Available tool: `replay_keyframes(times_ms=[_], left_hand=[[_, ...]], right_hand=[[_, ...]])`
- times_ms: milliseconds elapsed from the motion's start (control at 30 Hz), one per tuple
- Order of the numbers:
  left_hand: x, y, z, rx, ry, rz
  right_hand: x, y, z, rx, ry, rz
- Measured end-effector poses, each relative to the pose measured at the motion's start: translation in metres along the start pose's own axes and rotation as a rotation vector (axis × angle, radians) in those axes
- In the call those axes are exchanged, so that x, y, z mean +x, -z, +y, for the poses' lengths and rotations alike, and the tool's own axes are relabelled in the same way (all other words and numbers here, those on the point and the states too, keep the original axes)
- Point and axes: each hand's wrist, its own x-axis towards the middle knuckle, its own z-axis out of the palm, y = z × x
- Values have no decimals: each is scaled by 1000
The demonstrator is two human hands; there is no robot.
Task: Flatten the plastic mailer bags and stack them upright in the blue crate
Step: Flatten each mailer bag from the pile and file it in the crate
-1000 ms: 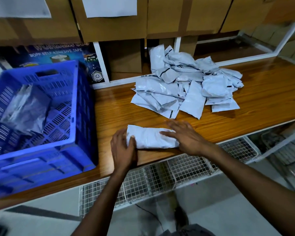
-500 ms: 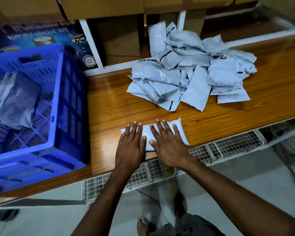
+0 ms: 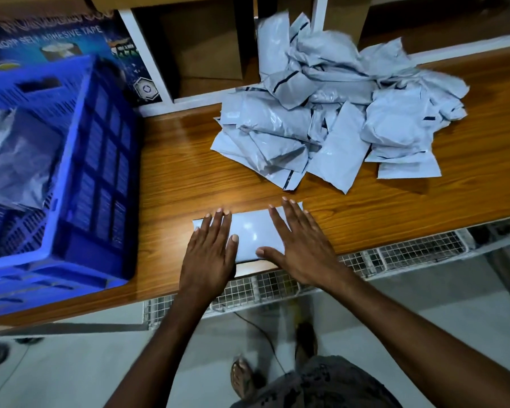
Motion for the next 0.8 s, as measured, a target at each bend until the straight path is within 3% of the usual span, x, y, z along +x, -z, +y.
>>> replay_keyframes(times_ms=[333, 433, 567, 700, 800], left_hand=[[6, 10, 0, -139, 33, -64], [-11, 16, 1, -175, -24, -46], [-34, 14, -9, -4, -137, -154], [-49, 17, -25, -32, -276, -110], [-57, 33, -28, -130, -325, 43]], right_hand=[[10, 21, 14, -53, -3, -188], [1, 28, 9, -26, 133, -86], [-23, 20, 6, -105, 257, -153], [-45, 21, 0, -145, 256, -82], [-58, 38, -5, -40, 258, 48]])
